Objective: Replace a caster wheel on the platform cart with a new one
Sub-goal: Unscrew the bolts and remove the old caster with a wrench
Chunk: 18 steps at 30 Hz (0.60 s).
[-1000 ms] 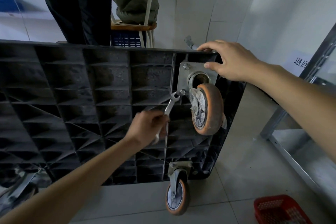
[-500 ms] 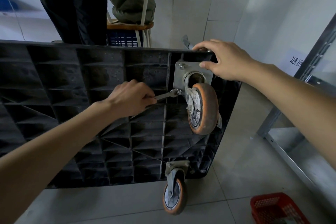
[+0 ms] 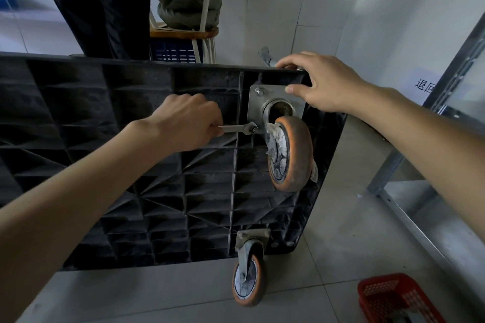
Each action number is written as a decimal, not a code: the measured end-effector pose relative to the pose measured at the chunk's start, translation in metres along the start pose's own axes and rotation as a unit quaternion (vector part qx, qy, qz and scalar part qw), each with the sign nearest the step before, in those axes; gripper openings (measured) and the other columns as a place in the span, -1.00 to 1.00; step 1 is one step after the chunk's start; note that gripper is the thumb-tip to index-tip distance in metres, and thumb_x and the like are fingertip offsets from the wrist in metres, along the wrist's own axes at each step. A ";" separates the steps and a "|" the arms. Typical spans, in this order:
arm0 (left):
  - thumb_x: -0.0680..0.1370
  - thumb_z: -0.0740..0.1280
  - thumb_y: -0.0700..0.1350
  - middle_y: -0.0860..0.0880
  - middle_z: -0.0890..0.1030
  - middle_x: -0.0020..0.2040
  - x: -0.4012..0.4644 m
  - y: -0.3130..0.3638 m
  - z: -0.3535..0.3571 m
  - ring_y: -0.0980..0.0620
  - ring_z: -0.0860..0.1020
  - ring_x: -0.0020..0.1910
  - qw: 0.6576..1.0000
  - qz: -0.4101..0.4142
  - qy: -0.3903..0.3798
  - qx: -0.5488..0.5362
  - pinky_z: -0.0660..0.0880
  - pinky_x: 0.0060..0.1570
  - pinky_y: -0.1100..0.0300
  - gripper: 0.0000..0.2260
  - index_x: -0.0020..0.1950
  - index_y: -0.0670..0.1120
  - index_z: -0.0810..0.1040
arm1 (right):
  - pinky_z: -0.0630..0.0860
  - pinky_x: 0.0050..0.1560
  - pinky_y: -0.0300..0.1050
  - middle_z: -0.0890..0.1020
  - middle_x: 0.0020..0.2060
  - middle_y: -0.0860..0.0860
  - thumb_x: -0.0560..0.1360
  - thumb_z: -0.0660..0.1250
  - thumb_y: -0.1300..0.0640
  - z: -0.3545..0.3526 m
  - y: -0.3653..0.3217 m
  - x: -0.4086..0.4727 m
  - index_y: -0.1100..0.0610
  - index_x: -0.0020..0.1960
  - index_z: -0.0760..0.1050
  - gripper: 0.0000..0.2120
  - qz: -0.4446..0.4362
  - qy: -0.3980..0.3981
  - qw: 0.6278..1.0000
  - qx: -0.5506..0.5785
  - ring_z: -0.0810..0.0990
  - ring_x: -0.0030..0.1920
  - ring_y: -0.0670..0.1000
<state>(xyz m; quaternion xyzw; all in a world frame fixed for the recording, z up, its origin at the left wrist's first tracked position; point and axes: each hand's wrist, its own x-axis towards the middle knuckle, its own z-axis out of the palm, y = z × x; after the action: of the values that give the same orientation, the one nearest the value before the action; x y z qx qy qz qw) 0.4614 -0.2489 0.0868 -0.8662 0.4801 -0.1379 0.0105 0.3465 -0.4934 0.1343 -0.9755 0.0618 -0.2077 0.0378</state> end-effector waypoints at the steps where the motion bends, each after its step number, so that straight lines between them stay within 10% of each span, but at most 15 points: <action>1: 0.63 0.24 0.14 0.01 0.63 0.05 0.002 -0.001 -0.003 -0.12 0.60 0.01 1.000 -0.001 0.005 0.001 0.41 -0.15 0.08 -0.78 0.17 0.16 0.63 | 0.44 0.26 0.11 0.57 0.26 -0.05 0.54 0.43 0.06 0.000 0.000 0.001 -0.09 0.36 0.46 -0.59 -0.001 0.000 1.000 0.000 0.51 0.28 0.12; 8: 0.63 0.26 0.11 0.02 0.65 0.01 0.005 -0.006 -0.004 -0.12 0.61 -0.03 0.999 -0.008 0.024 -0.026 0.41 -0.15 0.08 -0.80 0.15 0.18 0.65 | 0.44 0.27 0.14 0.56 0.27 -0.06 0.55 0.42 0.05 0.001 0.002 0.001 -0.11 0.36 0.45 -0.59 -0.002 0.003 1.000 0.003 0.51 0.28 0.12; 18: 0.61 0.35 -0.04 0.09 0.68 -0.36 -0.018 0.032 0.092 0.18 0.65 -0.37 0.910 -0.119 -0.012 -0.397 0.63 -0.11 0.04 -0.80 -0.18 0.01 0.68 | 0.44 0.28 0.16 0.58 0.26 -0.03 0.54 0.43 0.07 0.002 0.003 0.002 -0.09 0.37 0.45 -0.58 -0.008 0.004 1.000 0.005 0.52 0.27 0.13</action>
<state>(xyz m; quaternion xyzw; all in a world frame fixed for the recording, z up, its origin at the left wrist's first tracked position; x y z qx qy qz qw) 0.4487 -0.2622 -0.0106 -0.8512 0.3886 0.0738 -0.3448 0.3489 -0.4961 0.1329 -0.9749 0.0530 -0.2121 0.0412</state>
